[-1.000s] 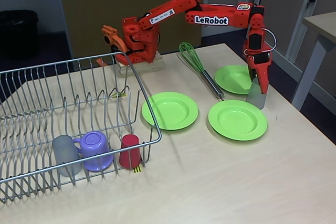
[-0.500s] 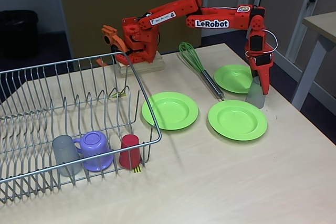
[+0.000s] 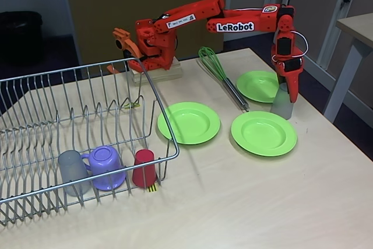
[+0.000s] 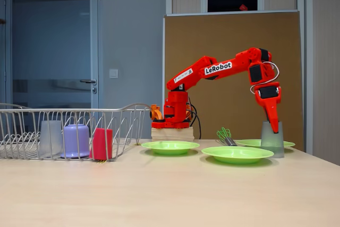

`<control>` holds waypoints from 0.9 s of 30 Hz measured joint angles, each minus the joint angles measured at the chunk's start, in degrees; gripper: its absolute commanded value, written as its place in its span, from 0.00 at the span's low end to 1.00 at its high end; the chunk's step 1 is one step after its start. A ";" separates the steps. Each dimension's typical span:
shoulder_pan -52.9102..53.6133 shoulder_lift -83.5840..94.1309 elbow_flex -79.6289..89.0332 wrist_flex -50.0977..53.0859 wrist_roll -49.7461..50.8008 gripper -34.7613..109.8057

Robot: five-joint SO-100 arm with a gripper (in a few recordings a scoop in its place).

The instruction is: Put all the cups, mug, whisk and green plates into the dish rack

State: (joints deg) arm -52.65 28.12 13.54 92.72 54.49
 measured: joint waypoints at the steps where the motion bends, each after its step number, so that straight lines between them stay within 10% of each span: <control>1: 0.09 0.00 -0.70 0.79 -0.88 0.40; 27: 11.25 36.39 27.77 6.77 -23.38 0.40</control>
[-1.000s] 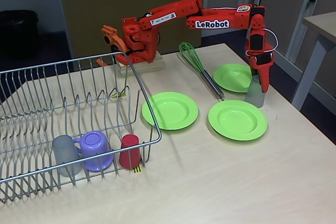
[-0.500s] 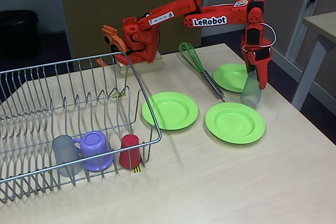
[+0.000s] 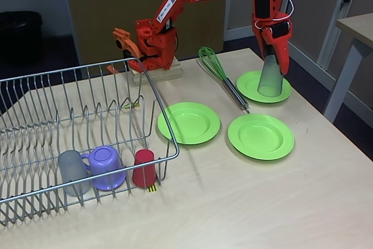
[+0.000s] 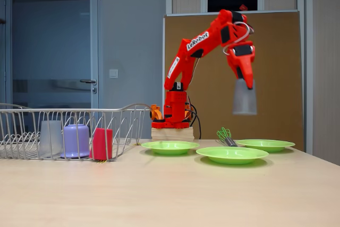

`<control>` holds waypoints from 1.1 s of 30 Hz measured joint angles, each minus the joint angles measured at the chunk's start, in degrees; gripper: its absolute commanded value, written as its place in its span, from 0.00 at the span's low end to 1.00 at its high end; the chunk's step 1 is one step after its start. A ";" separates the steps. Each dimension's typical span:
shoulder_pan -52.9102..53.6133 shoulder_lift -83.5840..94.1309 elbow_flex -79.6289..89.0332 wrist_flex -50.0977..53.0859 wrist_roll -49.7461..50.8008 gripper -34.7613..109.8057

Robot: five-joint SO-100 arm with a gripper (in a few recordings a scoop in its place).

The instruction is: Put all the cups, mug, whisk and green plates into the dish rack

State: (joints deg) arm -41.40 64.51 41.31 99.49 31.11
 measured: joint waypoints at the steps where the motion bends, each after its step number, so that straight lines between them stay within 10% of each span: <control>1: 1.49 2.55 2.02 0.00 -1.93 0.39; 18: 41.31 34.45 27.25 1.76 -34.72 0.39; 33: 60.38 20.13 29.62 -6.59 -50.36 0.40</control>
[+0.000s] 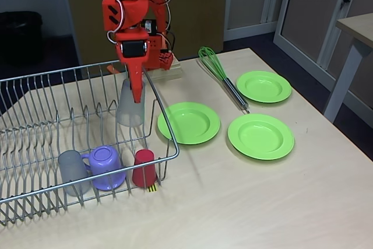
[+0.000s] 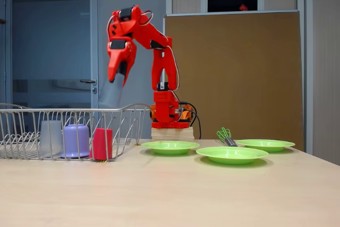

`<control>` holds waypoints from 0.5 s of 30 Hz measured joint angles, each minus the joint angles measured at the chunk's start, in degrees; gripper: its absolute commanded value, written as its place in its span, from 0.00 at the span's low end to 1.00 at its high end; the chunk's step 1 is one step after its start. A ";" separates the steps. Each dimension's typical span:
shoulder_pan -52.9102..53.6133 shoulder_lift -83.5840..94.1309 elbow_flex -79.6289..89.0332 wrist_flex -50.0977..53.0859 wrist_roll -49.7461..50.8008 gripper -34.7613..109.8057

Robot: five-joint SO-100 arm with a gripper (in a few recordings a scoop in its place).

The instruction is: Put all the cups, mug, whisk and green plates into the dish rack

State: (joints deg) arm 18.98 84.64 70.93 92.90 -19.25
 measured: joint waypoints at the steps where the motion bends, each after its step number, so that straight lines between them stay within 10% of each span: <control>1: 0.09 -1.32 -0.18 -0.18 -0.18 0.40; 15: -0.88 -17.23 -8.35 -1.85 -0.26 0.40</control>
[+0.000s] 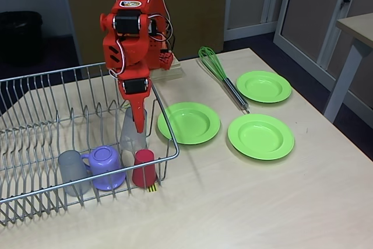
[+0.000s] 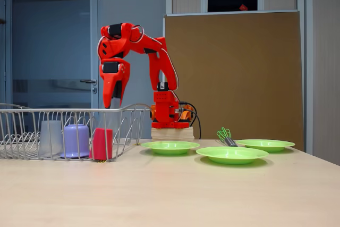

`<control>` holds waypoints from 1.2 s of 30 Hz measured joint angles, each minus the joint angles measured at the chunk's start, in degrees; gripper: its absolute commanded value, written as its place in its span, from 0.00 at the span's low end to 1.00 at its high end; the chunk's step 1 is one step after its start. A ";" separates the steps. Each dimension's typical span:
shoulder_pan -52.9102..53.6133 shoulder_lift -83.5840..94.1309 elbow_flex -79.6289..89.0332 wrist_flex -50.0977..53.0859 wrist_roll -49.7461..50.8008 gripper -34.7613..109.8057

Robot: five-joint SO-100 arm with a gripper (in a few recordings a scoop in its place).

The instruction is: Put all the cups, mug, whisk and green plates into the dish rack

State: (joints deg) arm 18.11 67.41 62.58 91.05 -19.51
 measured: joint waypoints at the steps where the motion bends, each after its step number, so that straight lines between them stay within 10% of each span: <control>1: -0.18 -0.62 -0.18 0.18 -0.35 0.40; 36: 2.55 -11.16 -4.66 -1.76 -4.83 0.42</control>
State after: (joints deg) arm 20.65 56.25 57.92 89.30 -24.35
